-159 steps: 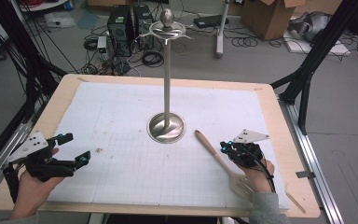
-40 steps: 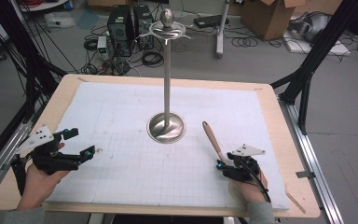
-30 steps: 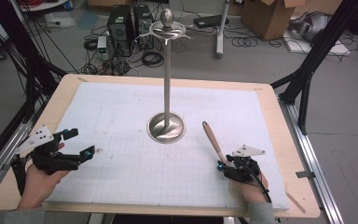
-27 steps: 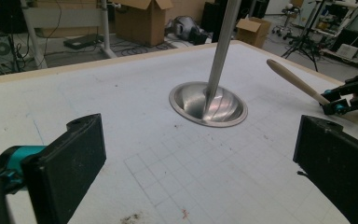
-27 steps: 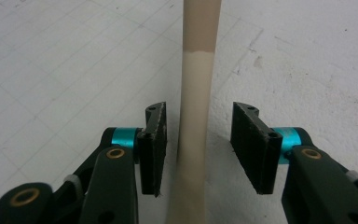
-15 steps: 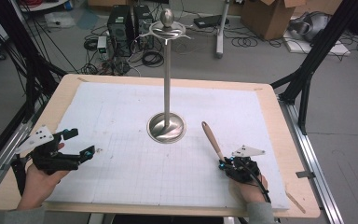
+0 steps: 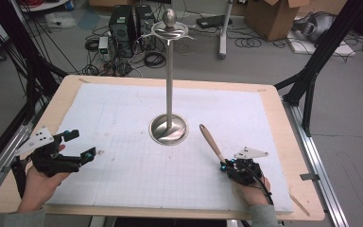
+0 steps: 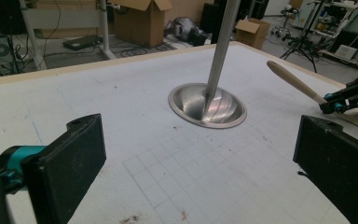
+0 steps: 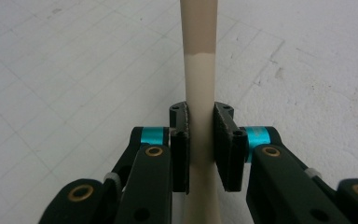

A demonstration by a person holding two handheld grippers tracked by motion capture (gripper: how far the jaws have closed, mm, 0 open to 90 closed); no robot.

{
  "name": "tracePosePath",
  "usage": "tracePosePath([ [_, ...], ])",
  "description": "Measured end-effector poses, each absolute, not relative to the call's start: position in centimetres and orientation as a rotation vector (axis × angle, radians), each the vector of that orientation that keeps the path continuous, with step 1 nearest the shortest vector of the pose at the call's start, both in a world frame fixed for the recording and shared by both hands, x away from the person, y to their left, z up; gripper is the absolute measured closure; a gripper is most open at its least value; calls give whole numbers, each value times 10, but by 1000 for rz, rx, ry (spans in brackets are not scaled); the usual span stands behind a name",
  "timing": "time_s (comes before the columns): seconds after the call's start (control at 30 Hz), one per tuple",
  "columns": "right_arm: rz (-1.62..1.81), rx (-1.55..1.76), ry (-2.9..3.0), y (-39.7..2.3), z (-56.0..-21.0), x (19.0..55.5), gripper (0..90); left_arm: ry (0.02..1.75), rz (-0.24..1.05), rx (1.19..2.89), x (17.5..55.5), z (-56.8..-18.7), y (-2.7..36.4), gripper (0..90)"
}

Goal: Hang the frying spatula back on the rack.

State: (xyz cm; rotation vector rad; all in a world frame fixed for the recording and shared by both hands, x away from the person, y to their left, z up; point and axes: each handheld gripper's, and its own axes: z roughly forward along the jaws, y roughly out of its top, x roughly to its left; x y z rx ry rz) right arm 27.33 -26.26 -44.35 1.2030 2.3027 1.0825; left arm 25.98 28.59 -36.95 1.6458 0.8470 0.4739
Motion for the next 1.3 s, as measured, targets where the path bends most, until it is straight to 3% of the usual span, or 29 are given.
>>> tracePosePath([
  [1.3,1366,1151,2203,-287,-408,271,781,832,484,1636,254,-364,285,28],
])
